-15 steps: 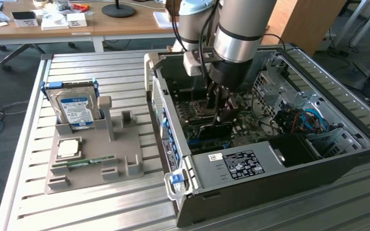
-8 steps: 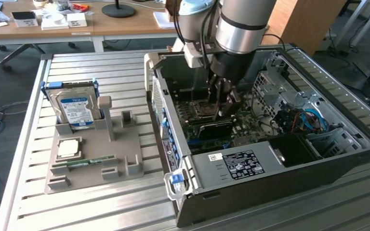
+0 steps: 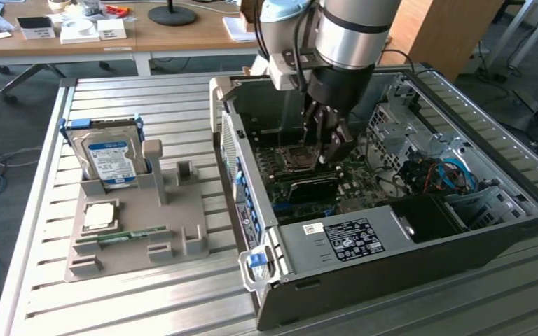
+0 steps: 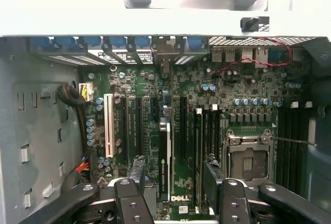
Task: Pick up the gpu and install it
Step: 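Insert the gpu into the slot, then press down on the gpu until it lock into place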
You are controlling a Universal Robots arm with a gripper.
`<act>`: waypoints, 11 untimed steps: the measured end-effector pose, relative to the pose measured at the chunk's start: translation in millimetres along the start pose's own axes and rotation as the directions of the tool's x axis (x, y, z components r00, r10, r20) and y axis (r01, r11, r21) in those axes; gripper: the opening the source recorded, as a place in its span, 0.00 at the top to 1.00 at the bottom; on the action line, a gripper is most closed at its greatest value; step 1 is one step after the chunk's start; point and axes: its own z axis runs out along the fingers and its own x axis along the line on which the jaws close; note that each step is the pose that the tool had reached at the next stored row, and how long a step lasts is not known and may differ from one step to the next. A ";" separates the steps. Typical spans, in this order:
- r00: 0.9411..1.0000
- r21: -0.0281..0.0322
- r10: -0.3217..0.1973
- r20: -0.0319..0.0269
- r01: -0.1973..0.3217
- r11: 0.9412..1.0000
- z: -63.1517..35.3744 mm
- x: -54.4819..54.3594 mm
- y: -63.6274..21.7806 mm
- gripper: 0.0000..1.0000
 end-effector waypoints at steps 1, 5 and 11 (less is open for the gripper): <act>1.000 0.000 -0.001 0.000 0.001 1.000 -0.9 -0.1 0.0 0.43; 1.000 0.000 -0.003 0.000 0.003 1.000 -2.3 -0.4 0.0 0.43; 1.000 0.000 -0.004 -0.001 0.004 1.000 -2.6 -0.4 0.0 0.43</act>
